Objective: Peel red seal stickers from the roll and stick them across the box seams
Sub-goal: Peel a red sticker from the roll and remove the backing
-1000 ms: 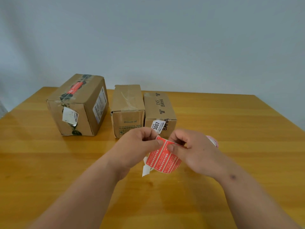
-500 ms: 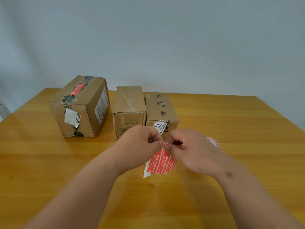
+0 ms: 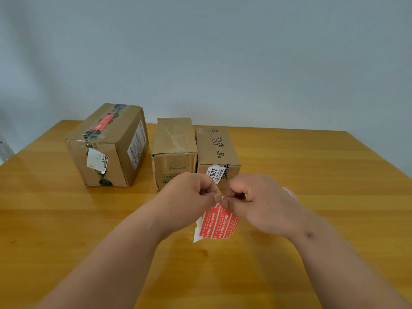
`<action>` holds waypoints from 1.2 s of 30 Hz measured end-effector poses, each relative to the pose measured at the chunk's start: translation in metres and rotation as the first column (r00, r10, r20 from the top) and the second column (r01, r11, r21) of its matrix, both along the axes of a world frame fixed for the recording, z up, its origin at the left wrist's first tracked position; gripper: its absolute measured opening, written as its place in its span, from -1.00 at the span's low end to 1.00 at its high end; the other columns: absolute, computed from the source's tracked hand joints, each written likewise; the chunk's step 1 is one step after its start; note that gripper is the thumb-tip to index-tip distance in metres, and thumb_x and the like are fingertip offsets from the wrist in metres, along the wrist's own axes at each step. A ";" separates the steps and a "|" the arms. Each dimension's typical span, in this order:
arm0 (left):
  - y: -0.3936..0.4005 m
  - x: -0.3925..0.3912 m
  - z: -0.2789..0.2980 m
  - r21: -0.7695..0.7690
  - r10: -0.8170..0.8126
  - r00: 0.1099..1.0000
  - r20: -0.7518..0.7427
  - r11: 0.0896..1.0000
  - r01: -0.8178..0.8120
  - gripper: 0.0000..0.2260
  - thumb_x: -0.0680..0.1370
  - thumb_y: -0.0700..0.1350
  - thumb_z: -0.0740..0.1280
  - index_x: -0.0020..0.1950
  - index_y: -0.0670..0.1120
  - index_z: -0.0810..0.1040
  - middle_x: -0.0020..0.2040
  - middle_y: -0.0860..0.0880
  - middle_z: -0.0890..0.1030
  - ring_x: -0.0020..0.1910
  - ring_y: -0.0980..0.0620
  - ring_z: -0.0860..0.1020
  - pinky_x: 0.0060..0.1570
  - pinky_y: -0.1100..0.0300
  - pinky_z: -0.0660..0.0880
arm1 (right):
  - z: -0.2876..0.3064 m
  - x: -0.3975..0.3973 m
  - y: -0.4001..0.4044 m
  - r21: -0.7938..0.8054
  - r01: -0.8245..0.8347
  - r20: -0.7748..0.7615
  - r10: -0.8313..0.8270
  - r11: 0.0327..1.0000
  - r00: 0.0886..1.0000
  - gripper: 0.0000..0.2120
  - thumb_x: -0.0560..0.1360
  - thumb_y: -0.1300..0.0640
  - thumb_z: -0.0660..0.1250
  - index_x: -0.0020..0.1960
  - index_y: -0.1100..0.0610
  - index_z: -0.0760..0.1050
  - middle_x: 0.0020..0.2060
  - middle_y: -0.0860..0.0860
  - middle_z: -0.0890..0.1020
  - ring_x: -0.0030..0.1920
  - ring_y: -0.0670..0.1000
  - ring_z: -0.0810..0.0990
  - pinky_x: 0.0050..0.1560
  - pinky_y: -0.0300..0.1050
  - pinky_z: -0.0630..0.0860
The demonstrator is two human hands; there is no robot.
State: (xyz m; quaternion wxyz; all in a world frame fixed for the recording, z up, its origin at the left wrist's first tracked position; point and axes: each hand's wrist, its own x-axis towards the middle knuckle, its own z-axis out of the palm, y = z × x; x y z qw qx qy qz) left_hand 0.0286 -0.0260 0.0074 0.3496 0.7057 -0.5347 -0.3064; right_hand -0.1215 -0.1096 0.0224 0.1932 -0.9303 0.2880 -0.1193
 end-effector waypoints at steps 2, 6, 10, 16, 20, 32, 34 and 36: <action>0.000 0.000 -0.001 0.010 0.001 1.000 -0.026 1.000 -0.001 -0.82 0.58 -0.06 0.32 -0.16 -0.10 0.62 -0.29 -0.04 0.59 -0.33 0.16 0.48 -0.24 0.24 0.44 | -0.004 0.001 -0.002 -0.003 -0.018 0.028 0.019 1.000 0.999 -0.76 0.50 0.02 0.33 -0.32 0.04 0.43 -0.38 -0.08 0.48 -0.35 -0.16 0.41 -0.38 -0.33 0.33; 0.001 -0.001 -0.003 0.021 0.008 0.997 -0.078 1.000 -0.007 -0.82 0.58 -0.09 0.33 -0.14 -0.15 0.62 -0.18 -0.13 0.65 -0.25 0.08 0.52 -0.16 0.17 0.47 | -0.012 0.002 -0.006 0.014 -0.056 0.086 0.055 0.998 0.995 -0.76 0.47 0.07 0.37 -0.34 0.10 0.45 -0.41 -0.07 0.47 -0.35 -0.08 0.43 -0.33 -0.10 0.37; 0.000 0.000 -0.004 0.029 0.018 0.994 -0.104 0.999 -0.015 -0.81 0.58 -0.10 0.32 -0.15 -0.16 0.62 -0.17 -0.16 0.65 -0.23 0.05 0.53 -0.09 0.10 0.50 | -0.017 0.003 -0.009 -0.005 -0.066 0.112 0.066 0.998 0.991 -0.77 0.45 0.07 0.37 -0.35 0.11 0.46 -0.41 -0.08 0.48 -0.34 -0.07 0.45 -0.33 -0.06 0.40; -0.003 0.002 -0.006 0.062 0.018 0.988 -0.156 0.998 -0.009 -0.80 0.58 -0.08 0.32 -0.13 -0.17 0.61 -0.18 -0.13 0.67 -0.24 0.09 0.55 -0.09 0.14 0.49 | -0.017 0.001 -0.010 0.032 -0.041 0.107 0.037 0.999 0.994 -0.74 0.47 0.04 0.38 -0.37 -0.02 0.42 -0.42 -0.13 0.49 -0.36 -0.13 0.44 -0.36 -0.20 0.37; -0.004 0.003 -0.004 0.070 0.023 0.985 -0.168 0.997 -0.011 -0.78 0.59 -0.06 0.30 -0.10 -0.18 0.61 -0.29 0.00 0.63 -0.33 0.22 0.53 -0.19 0.29 0.43 | -0.015 0.000 -0.012 0.208 0.031 0.091 -0.051 0.978 0.995 -0.85 0.40 0.03 0.46 -0.28 0.02 0.54 -0.38 -0.11 0.57 -0.42 -0.21 0.45 -0.43 -0.32 0.34; -0.005 0.006 -0.007 0.076 0.064 0.989 -0.136 0.996 -0.054 -0.78 0.57 -0.01 0.34 -0.15 -0.12 0.63 -0.27 0.00 0.67 -0.35 0.25 0.56 -0.31 0.42 0.40 | -0.017 0.004 -0.014 0.248 0.033 0.048 -0.046 0.968 0.998 -0.85 0.43 0.01 0.43 -0.24 0.06 0.58 -0.36 -0.07 0.57 -0.38 -0.15 0.46 -0.37 -0.17 0.38; -0.006 0.005 -0.009 0.078 0.068 0.988 -0.140 0.995 -0.057 -0.78 0.57 -0.02 0.33 -0.15 -0.13 0.63 -0.29 0.00 0.66 -0.34 0.23 0.56 -0.27 0.36 0.42 | -0.019 0.004 -0.015 0.218 0.026 0.047 -0.037 0.976 0.998 -0.84 0.43 0.01 0.42 -0.25 0.08 0.58 -0.38 -0.09 0.54 -0.39 -0.15 0.44 -0.38 -0.19 0.37; -0.006 0.004 -0.011 0.086 0.072 0.986 -0.150 0.995 -0.059 -0.78 0.58 -0.03 0.32 -0.15 -0.15 0.61 -0.34 0.04 0.63 -0.37 0.22 0.54 -0.27 0.33 0.42 | -0.021 0.004 -0.015 0.171 0.016 0.053 -0.025 0.985 0.998 -0.82 0.44 0.01 0.41 -0.25 0.09 0.58 -0.38 -0.10 0.51 -0.39 -0.15 0.42 -0.38 -0.21 0.35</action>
